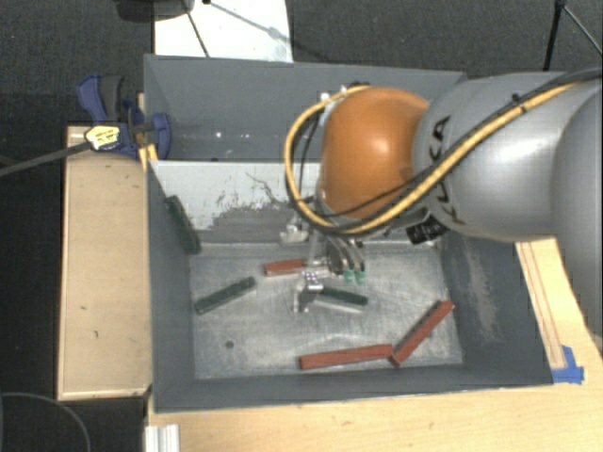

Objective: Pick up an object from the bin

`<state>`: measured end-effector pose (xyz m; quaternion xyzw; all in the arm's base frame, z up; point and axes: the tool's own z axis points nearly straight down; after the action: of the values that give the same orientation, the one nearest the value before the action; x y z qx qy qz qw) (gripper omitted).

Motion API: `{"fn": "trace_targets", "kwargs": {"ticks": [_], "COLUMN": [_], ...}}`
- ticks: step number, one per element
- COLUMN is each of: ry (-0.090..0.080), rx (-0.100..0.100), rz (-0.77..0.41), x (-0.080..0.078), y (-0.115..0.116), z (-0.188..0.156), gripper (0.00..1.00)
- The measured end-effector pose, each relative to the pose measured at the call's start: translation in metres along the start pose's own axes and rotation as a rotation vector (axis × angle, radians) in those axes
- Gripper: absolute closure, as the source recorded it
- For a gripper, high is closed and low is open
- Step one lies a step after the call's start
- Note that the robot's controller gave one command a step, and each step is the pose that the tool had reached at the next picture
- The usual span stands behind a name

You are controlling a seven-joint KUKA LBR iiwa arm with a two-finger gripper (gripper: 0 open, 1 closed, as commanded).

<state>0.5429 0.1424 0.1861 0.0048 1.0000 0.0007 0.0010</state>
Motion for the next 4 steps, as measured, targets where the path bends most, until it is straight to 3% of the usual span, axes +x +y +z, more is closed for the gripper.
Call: {"fn": "trace_targets", "kwargs": {"ticks": [1,2,3,4], "ry": [0.000,-0.007,-0.003,-0.003], "rx": [0.000,-0.002,-0.001,-0.001], "rz": [0.001,-0.131,-0.129,-0.128], "x": [0.000,-0.035,-0.034,-0.034], "y": [0.000,0.010,0.010,0.010], "z": [0.000,0.112,0.114,0.114], "gripper": [0.00,1.00,0.00,0.00]}}
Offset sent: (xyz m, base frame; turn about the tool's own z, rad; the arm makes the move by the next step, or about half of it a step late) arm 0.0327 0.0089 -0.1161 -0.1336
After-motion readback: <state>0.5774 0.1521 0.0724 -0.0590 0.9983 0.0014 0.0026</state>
